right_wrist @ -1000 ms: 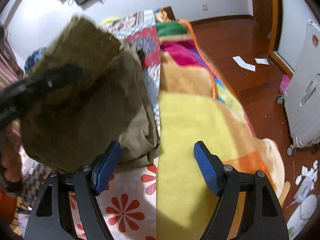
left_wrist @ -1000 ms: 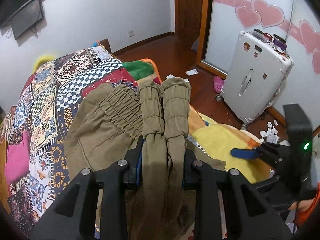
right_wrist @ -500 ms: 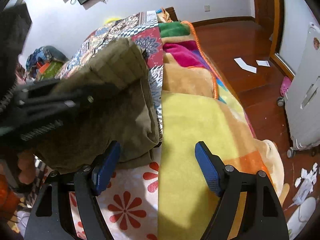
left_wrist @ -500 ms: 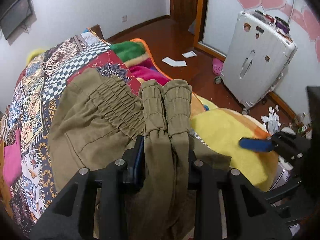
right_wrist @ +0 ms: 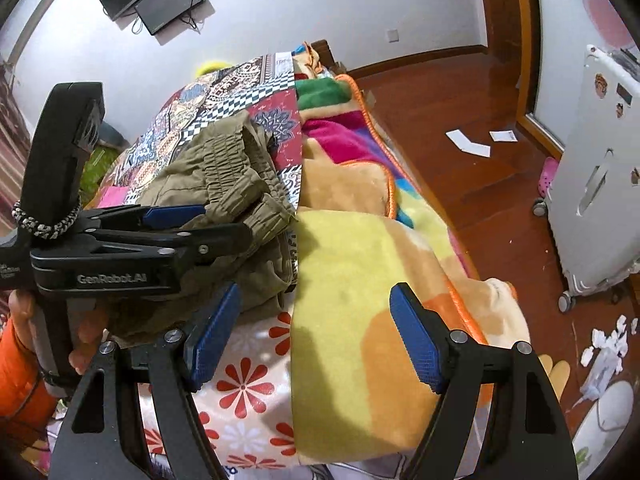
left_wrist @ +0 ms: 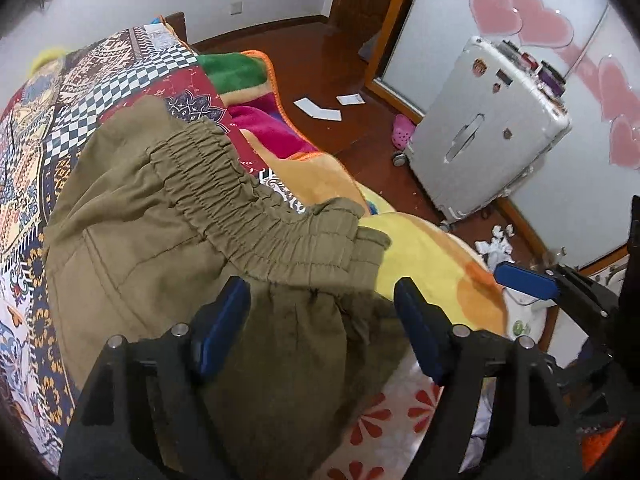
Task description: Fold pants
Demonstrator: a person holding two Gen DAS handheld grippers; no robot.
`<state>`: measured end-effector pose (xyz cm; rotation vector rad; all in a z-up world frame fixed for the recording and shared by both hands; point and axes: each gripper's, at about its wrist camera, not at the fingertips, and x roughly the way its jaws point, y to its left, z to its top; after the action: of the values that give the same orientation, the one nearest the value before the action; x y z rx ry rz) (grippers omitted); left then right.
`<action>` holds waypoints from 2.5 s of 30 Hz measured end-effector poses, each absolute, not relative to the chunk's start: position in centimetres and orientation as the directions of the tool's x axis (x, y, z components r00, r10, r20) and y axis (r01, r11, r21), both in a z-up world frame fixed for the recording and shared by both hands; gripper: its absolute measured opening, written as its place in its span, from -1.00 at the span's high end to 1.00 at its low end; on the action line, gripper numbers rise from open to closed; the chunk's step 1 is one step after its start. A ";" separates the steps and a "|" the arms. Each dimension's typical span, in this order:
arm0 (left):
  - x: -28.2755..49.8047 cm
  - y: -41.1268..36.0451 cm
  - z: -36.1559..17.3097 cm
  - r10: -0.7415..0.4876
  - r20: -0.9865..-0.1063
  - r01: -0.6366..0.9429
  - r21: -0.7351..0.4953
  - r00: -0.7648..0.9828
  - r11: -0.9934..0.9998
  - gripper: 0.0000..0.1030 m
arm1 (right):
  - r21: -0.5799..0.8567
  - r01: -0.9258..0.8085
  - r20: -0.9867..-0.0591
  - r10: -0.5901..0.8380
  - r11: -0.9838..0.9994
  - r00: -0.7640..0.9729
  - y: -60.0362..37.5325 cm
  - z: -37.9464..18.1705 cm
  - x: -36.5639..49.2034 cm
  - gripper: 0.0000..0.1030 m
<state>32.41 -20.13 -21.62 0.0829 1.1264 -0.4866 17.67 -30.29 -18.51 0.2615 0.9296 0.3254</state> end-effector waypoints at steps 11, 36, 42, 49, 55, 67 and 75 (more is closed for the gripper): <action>31.9 -13.1 -14.6 -0.280 -0.791 0.341 -0.097 0.543 0.935 -0.45 | 0.352 -0.257 -0.670 0.434 0.900 0.603 -27.5 -15.1 19.0 -0.46; 41.2 -7.5 -26.0 -0.134 -0.901 0.275 -0.017 0.413 0.961 0.65 | 0.340 -0.436 -0.752 0.520 0.833 0.406 -18.3 -20.2 20.8 -0.26; 41.6 -6.9 -25.9 -0.158 -0.904 0.272 -0.049 0.398 0.961 0.65 | 0.313 -0.435 -0.765 0.496 0.844 0.411 -19.0 -19.5 19.7 -0.24; 40.6 -4.2 -21.9 -0.217 -0.859 0.272 -0.095 0.464 0.958 -0.24 | 0.314 -0.308 -0.775 0.430 0.898 0.463 -22.6 -18.1 17.7 -0.31; 41.6 -1.9 -22.4 -0.161 -0.865 0.259 -0.037 0.475 0.965 -0.64 | 0.375 -0.219 -0.761 0.434 0.901 0.483 -24.0 -18.4 17.5 -0.47; 43.6 -1.3 -27.7 -0.291 -0.892 0.257 -0.208 0.345 0.944 -0.51 | 0.329 -0.231 -0.814 0.399 0.916 0.421 -22.3 -21.1 20.0 -0.52; 41.8 -1.8 -25.7 -0.285 -0.880 0.264 -0.192 0.379 0.945 0.40 | 0.292 -0.239 -0.822 0.370 0.926 0.432 -21.6 -21.4 20.7 -0.53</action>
<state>41.84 -1.82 -25.73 -0.0206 1.1286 -0.3510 20.69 -21.62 -21.42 0.1386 1.0590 0.3811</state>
